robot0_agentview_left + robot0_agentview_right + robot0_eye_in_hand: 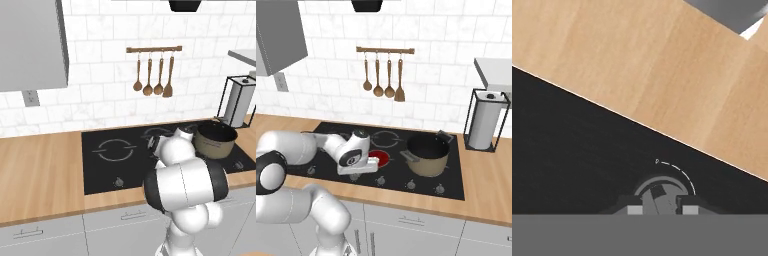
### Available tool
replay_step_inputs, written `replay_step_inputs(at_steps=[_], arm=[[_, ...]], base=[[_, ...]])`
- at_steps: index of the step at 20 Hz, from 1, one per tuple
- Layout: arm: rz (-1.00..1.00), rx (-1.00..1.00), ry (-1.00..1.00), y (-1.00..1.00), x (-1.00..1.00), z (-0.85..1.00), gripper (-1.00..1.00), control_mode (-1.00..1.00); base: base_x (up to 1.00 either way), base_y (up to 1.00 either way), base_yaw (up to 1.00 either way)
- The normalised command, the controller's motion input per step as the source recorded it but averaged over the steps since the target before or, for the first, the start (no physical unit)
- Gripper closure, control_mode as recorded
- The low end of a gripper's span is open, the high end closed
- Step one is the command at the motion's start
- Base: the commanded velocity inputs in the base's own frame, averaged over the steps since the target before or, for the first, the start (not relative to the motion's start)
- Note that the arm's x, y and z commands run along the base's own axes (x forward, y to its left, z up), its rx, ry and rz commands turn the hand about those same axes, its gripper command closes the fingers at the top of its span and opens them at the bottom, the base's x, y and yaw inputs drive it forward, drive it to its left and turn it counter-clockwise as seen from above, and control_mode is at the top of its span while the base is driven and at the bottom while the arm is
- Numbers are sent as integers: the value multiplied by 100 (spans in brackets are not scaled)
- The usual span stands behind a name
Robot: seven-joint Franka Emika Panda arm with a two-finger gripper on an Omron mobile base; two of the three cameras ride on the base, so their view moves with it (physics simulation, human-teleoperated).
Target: Turn off the front center burner of the stove.
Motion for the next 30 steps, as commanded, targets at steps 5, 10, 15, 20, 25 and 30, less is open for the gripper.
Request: replay_step_inputs(at_steps=[5, 10, 15, 20, 25, 30], arm=[[-84, 0, 0, 15, 57, -13, 100, -100], [-87, 0, -3, 23, 48, -11, 100, -100], [-90, 0, -4, 25, 36, -7, 100, -100], [-98, 0, 0, 27, 18, -25, 100, -100], [-97, 0, 0, 31, 24, -27, 100, -100], [-96, 0, 0, 35, 31, -27, 100, -100]], base=[[0, 0, 0], [0, 0, 0], [0, 0, 0], [0, 0, 0], [0, 0, 0], [0, 0, 0]])
